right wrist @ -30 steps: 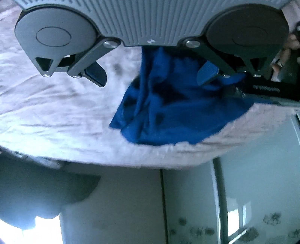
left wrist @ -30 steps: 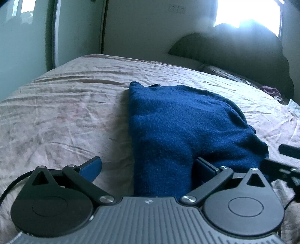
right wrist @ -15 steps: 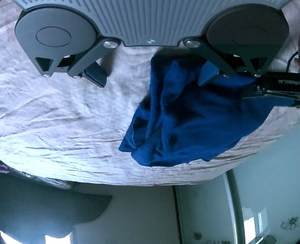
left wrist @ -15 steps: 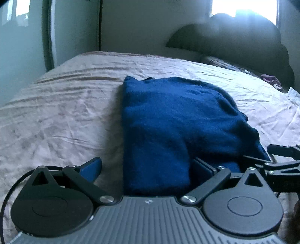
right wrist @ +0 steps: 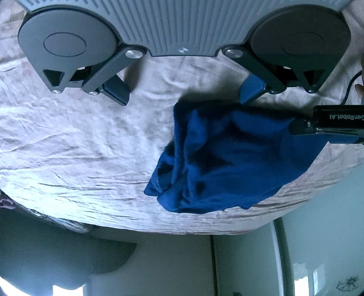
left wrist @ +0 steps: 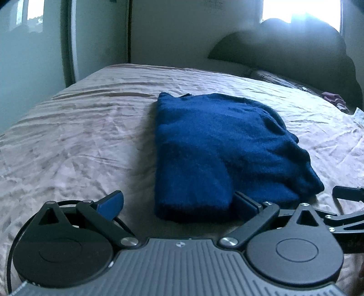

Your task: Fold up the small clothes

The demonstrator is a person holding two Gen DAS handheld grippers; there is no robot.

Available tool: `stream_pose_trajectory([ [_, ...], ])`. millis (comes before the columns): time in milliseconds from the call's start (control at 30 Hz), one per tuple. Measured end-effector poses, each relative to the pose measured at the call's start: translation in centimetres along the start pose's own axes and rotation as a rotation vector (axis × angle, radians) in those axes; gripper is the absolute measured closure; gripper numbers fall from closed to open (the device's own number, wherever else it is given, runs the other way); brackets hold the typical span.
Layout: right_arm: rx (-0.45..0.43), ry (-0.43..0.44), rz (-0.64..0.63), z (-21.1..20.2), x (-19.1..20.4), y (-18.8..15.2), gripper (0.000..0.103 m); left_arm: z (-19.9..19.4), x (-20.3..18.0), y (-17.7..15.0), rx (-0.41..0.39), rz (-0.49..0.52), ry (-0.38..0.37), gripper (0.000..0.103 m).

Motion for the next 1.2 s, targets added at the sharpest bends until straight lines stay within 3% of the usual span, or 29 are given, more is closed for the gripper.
stream_pose_trajectory([
  [367, 0.008, 0.023, -0.002, -0.5, 1.4, -0.5, 0.0, -1.3, 0.7, -0.9, 0.004, 0.014, 0.015, 0.001],
  [800, -0.01, -0.055, 0.012, -0.8, 2.6, -1.4, 0.0, -2.2, 1.4, -2.3, -0.03, 0.054, 0.036, 0.0],
  [1200, -0.013, -0.061, 0.011, -0.8, 2.6, -1.5, 0.0, -2.0, 1.9, -2.8, -0.025, 0.058, 0.041, 0.0],
])
Point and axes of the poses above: each gripper's, at about its wrist camera, not at the fingertips, and z roughly the way its jaws point, x to its left, y to its top, the point moved 8 cm from there along z, roughly the way its jaws point, and after that the axes turned 13 degrees about -z, right-handed, at the moved point
